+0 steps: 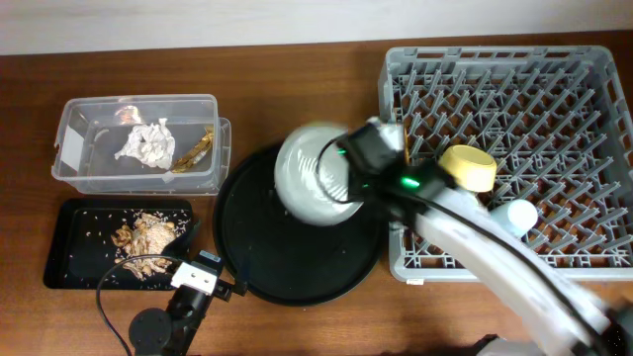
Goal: Sort waste into correct bins and load items into the dishwasher rack
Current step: 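Grasp the grey plate edge with the right gripper and lift it, then stand the grey plate upright in the rack and release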
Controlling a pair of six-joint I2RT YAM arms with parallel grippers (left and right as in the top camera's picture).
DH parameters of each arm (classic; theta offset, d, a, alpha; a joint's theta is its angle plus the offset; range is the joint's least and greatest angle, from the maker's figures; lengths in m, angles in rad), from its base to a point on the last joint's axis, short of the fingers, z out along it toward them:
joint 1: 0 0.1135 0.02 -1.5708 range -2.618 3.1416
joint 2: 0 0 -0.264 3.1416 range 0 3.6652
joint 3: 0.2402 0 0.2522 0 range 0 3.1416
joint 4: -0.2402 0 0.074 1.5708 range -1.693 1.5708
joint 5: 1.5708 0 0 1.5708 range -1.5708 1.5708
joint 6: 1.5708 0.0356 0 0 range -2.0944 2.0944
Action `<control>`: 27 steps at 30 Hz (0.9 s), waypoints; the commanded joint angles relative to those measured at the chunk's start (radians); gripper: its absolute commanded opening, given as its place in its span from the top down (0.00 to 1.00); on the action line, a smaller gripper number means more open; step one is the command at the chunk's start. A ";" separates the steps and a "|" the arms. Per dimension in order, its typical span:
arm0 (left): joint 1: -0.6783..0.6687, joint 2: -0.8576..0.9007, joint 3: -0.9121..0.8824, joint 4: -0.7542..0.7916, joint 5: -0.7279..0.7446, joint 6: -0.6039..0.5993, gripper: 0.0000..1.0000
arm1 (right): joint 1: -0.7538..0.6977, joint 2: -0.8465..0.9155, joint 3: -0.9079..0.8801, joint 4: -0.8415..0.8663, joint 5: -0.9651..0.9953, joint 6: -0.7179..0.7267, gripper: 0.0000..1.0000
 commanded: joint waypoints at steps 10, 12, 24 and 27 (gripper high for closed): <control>0.003 -0.005 -0.002 -0.005 0.011 0.009 0.01 | -0.260 0.023 0.022 0.130 0.735 -0.238 0.96; 0.003 -0.005 -0.002 -0.006 0.011 0.009 0.00 | -0.312 0.111 0.022 0.256 0.733 -0.318 0.96; 0.003 -0.005 -0.002 -0.005 0.011 0.009 0.00 | -0.220 0.228 0.053 0.214 0.623 -0.343 0.50; 0.003 -0.005 -0.002 -0.006 0.011 0.009 0.01 | -0.091 0.100 0.157 0.017 0.620 -0.298 0.42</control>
